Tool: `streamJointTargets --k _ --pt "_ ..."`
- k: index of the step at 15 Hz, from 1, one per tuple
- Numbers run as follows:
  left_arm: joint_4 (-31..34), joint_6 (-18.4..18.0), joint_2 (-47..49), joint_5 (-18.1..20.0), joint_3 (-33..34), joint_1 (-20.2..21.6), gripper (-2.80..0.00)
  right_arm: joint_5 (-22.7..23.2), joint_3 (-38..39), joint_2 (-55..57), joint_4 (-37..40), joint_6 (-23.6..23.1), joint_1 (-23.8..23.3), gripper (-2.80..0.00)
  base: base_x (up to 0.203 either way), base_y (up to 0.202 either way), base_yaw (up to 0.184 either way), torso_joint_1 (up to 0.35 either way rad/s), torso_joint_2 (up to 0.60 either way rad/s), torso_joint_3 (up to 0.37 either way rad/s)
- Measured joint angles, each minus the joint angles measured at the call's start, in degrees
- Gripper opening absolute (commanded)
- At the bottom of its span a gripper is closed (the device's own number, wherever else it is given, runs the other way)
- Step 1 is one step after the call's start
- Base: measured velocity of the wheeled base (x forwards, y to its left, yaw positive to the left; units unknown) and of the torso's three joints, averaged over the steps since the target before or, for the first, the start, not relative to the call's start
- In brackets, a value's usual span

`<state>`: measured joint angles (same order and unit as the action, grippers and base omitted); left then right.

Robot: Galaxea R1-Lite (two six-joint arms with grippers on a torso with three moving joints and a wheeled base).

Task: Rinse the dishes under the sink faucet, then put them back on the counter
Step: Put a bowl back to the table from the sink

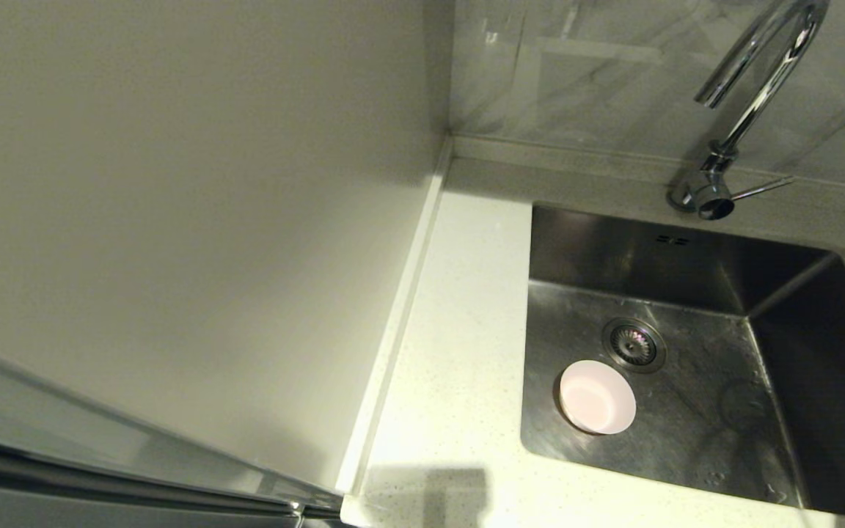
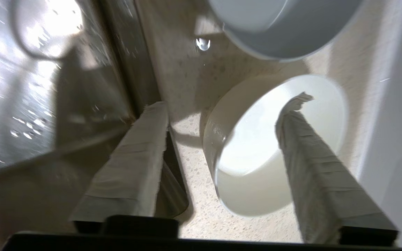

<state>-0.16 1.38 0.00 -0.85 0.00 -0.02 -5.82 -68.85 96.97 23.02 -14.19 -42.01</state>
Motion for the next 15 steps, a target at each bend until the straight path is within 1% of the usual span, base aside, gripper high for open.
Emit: streamJointTargets --k 2,4,6,10,12,13,15 --pt "0.0 0.0 0.0 0.0 0.0 0.0 -2.80 2.1 0.3 -3.4 -0.1 -0.1 0.2 0.00 0.000 0.000 0.000 0.000 0.00 0.000" --pt "0.0 0.0 0.0 0.0 0.0 0.0 -2.80 4.2 0.5 -7.3 0.6 0.0 2.4 0.00 0.000 0.000 0.000 0.000 0.00 0.000" --pt "0.0 0.0 0.0 -0.1 0.0 0.0 -2.80 6.1 0.7 -10.7 1.5 0.4 7.3 0.00 0.000 0.000 0.000 0.000 0.00 0.000" --pt "0.0 0.0 0.0 0.0 0.0 0.0 -2.80 6.3 0.8 -11.8 1.4 3.2 20.0 0.00 0.000 0.000 0.000 0.000 0.00 0.000" --pt "0.0 0.0 0.0 0.0 0.0 0.0 -2.80 5.8 0.7 -9.3 0.3 3.1 23.7 0.00 0.000 0.000 0.000 0.000 0.00 0.000" --pt "0.0 0.0 0.0 0.0 0.0 0.0 -2.80 5.7 1.0 -7.6 -1.5 2.6 25.1 0.00 0.000 0.000 0.000 0.000 0.00 0.000" --pt "0.0 0.0 0.0 0.0 0.0 0.0 -2.80 5.6 1.8 -3.9 -5.0 0.6 27.0 0.00 0.000 0.000 0.000 0.000 0.00 0.000"
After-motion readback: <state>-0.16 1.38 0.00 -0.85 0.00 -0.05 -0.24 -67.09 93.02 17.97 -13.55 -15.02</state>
